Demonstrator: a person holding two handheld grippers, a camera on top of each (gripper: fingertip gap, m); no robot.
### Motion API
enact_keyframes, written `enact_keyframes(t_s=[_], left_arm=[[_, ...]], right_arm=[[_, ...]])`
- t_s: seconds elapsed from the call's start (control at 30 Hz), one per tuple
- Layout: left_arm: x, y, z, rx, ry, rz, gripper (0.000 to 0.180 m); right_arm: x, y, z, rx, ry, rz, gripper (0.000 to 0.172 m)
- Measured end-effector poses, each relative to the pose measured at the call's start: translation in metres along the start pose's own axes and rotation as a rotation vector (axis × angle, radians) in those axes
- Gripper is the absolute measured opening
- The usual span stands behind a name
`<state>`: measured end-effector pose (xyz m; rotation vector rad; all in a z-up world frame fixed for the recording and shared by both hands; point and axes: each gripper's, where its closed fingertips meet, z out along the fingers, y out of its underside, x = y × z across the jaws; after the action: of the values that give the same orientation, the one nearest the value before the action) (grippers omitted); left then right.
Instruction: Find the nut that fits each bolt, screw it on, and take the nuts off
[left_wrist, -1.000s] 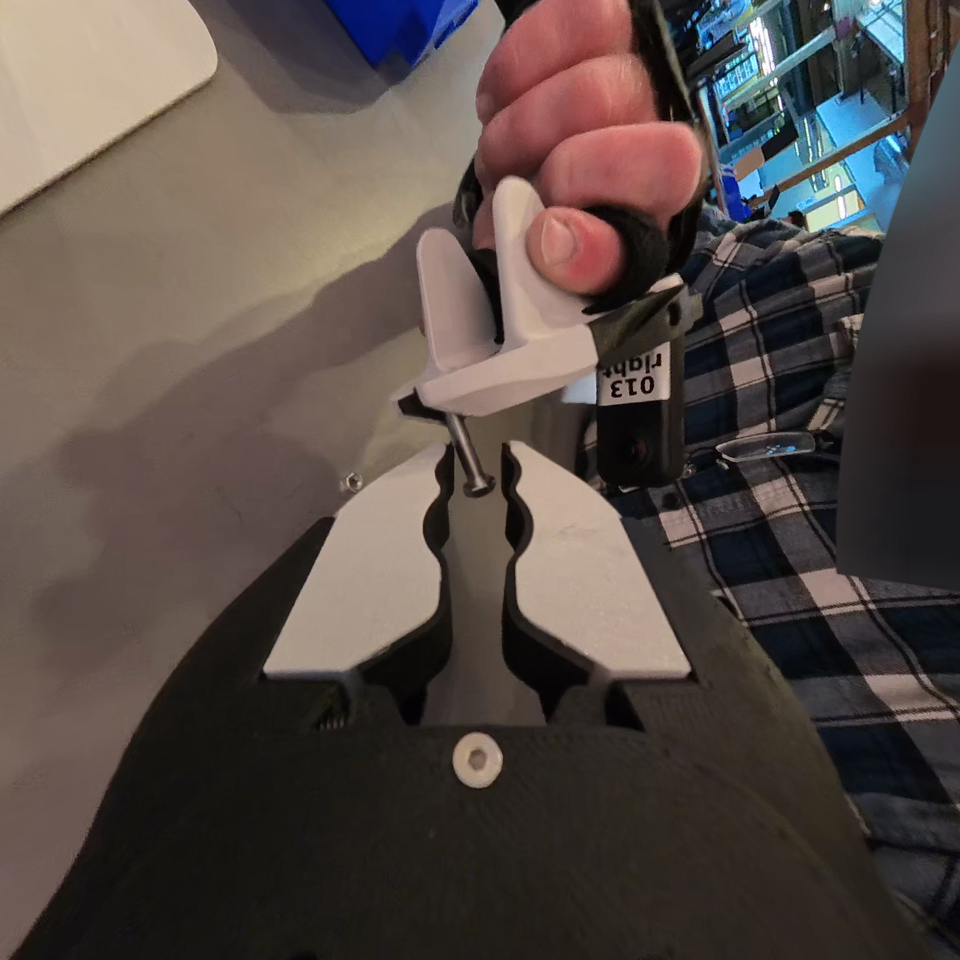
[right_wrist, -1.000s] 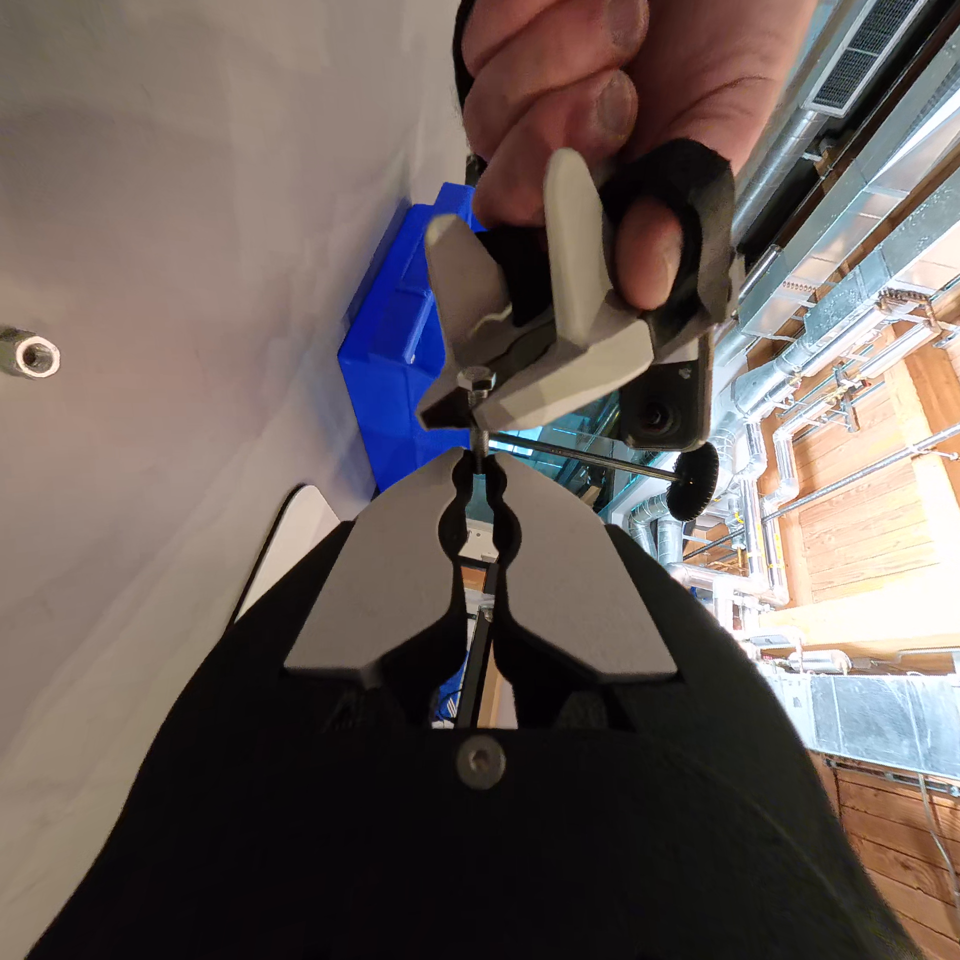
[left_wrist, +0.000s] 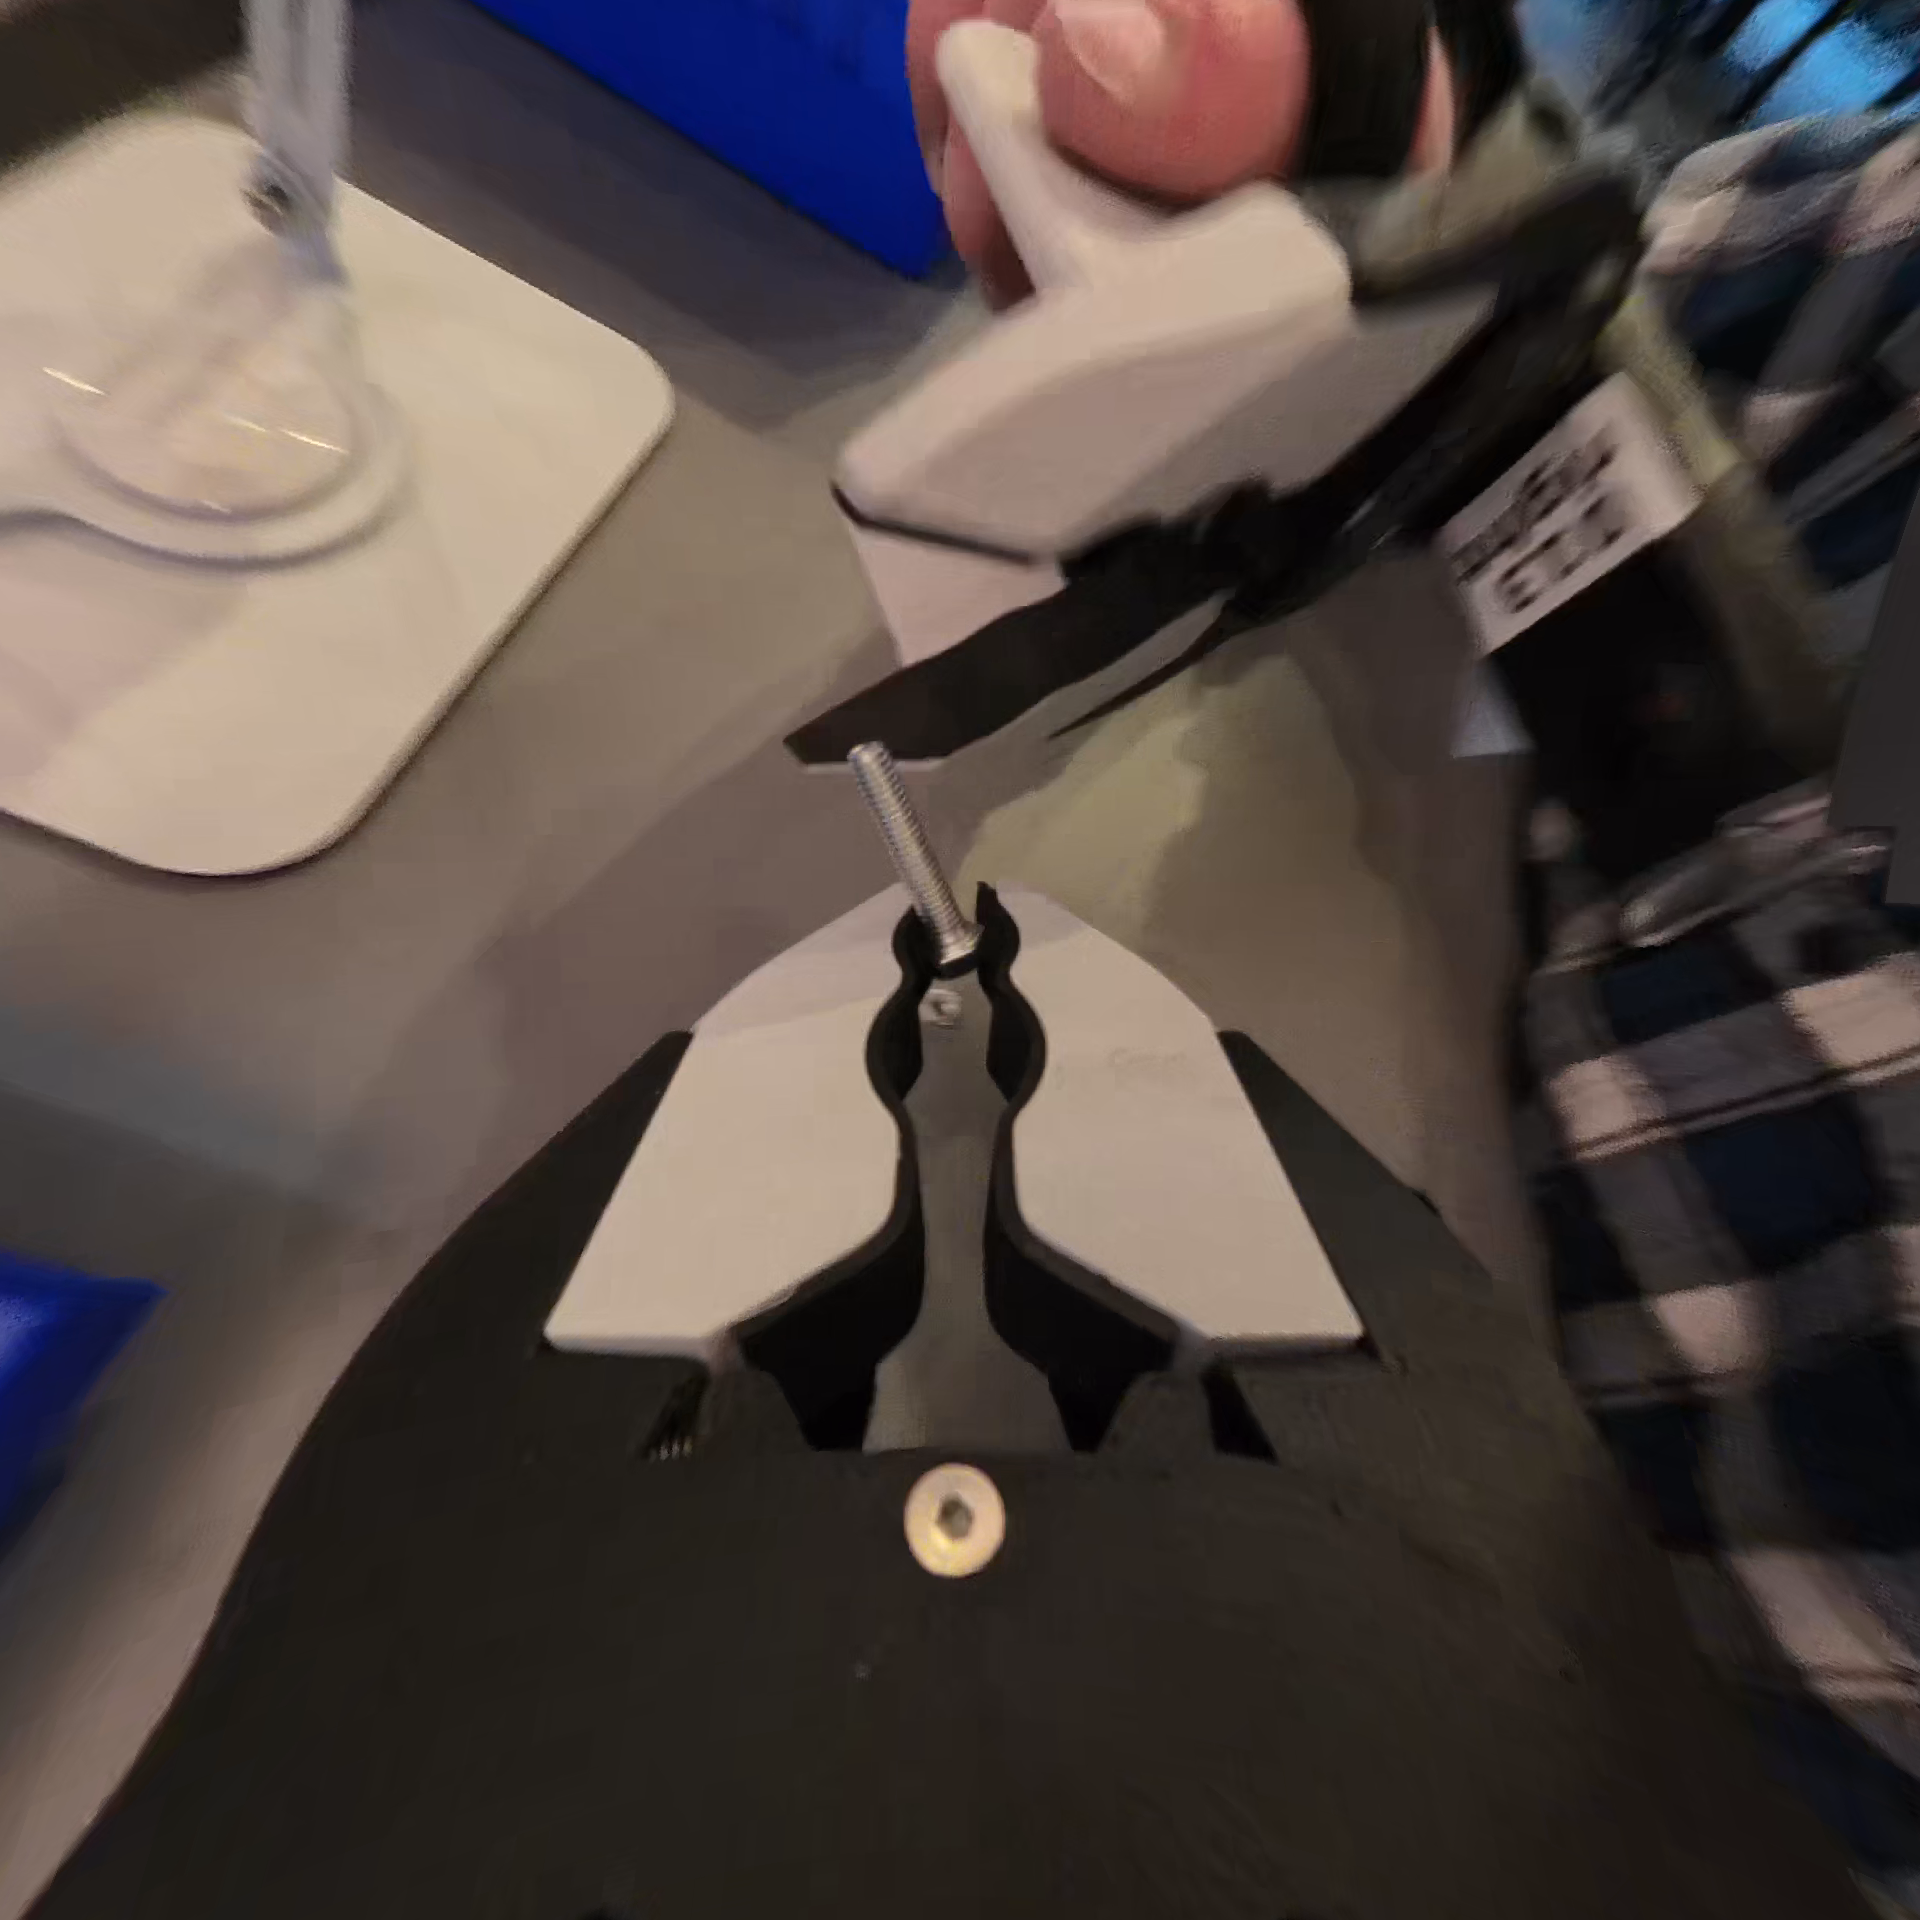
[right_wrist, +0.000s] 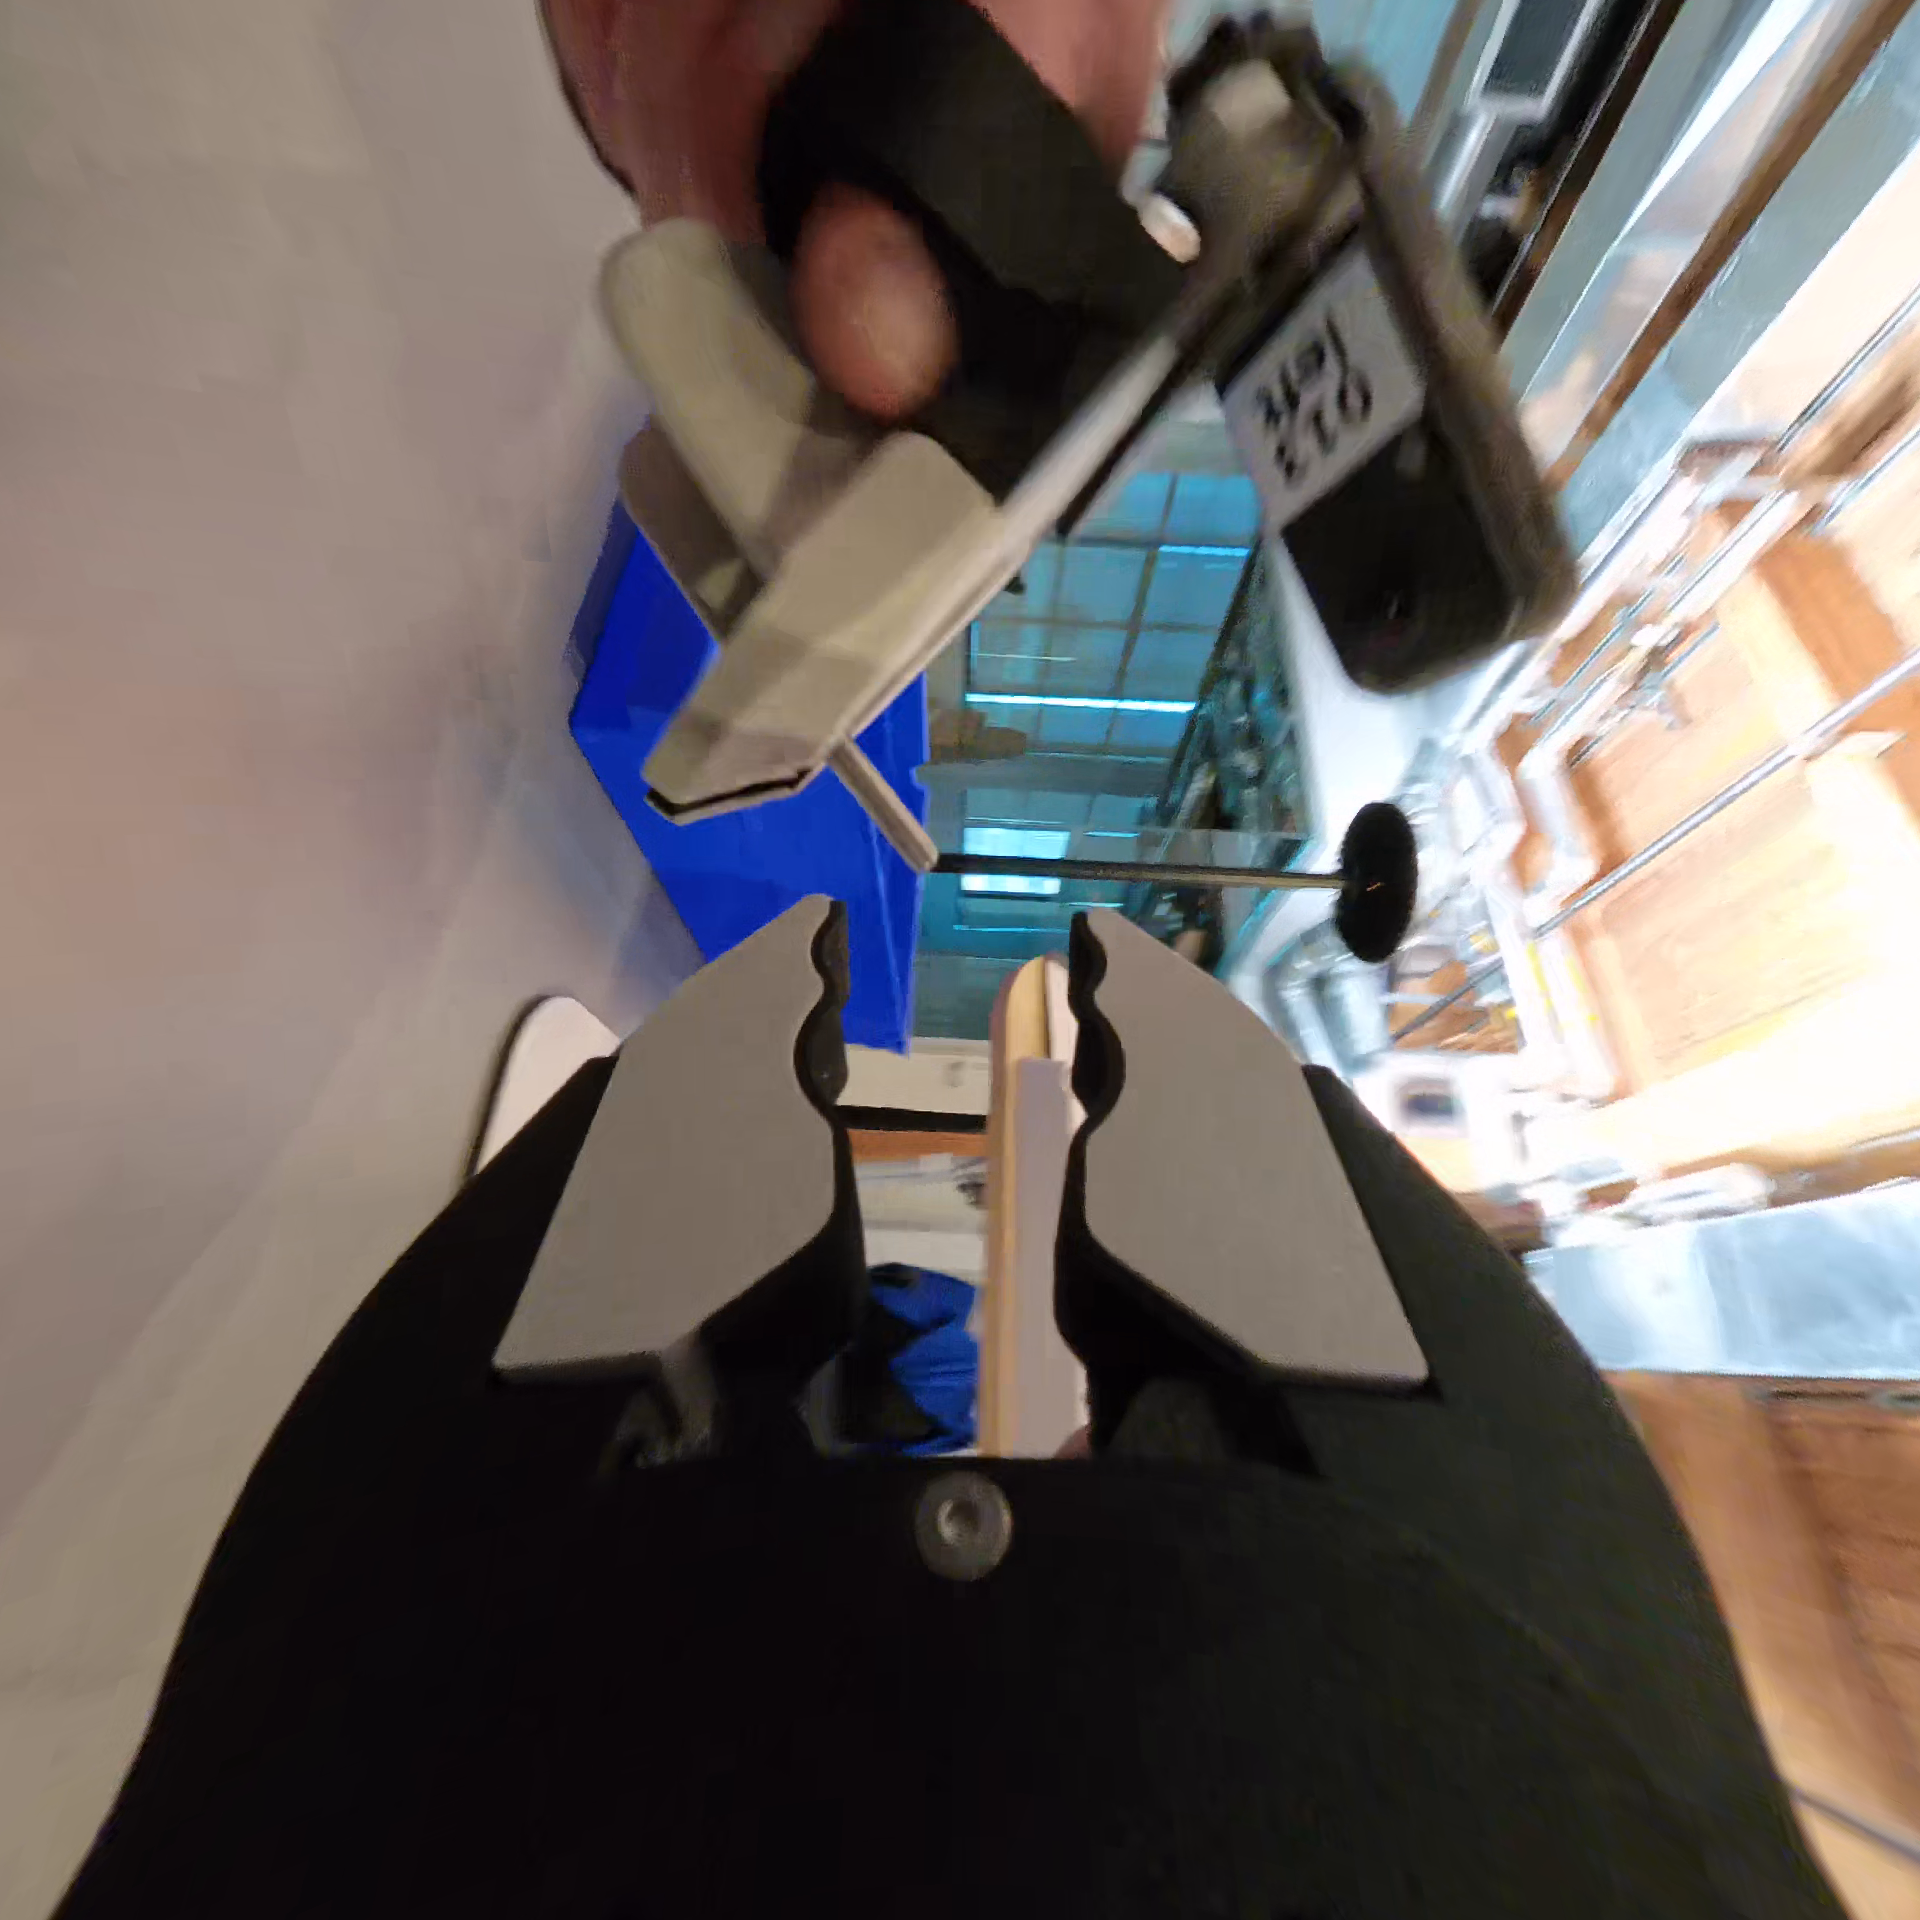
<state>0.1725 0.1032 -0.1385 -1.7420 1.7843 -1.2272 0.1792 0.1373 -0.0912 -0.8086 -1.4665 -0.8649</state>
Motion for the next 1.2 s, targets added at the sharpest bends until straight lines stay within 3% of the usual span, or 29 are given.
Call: enact_keyframes(t_s=[0.17,0.37,0.47,0.57,0.73,0.93,1.2], left_arm=[[-0.023,-0.017,-0.009,0.126,-0.276,0.229,0.008],[-0.029,-0.027,-0.002,0.182,-0.412,0.446,0.007],[-0.028,-0.026,0.007,0.174,-0.417,0.492,0.007],[-0.026,-0.026,0.011,0.185,-0.415,0.517,0.008],[-0.026,-0.024,0.013,0.171,-0.410,0.520,0.007],[-0.024,-0.026,0.015,0.165,-0.413,0.539,0.008],[-0.010,-0.032,0.020,0.235,-0.193,0.303,0.018]], right_arm=[[-0.005,0.021,0.001,0.040,-0.153,0.495,0.039],[-0.003,-0.003,-0.008,0.363,-0.428,1.264,0.030],[0.007,-0.008,-0.012,0.523,-0.477,1.490,0.019],[0.005,-0.008,-0.009,0.527,-0.471,1.498,0.009],[-0.008,-0.011,-0.005,0.504,-0.528,1.526,0.014],[-0.006,-0.012,-0.006,0.531,-0.529,1.547,0.005],[0.009,-0.009,-0.012,0.656,-0.499,1.607,0.005]])
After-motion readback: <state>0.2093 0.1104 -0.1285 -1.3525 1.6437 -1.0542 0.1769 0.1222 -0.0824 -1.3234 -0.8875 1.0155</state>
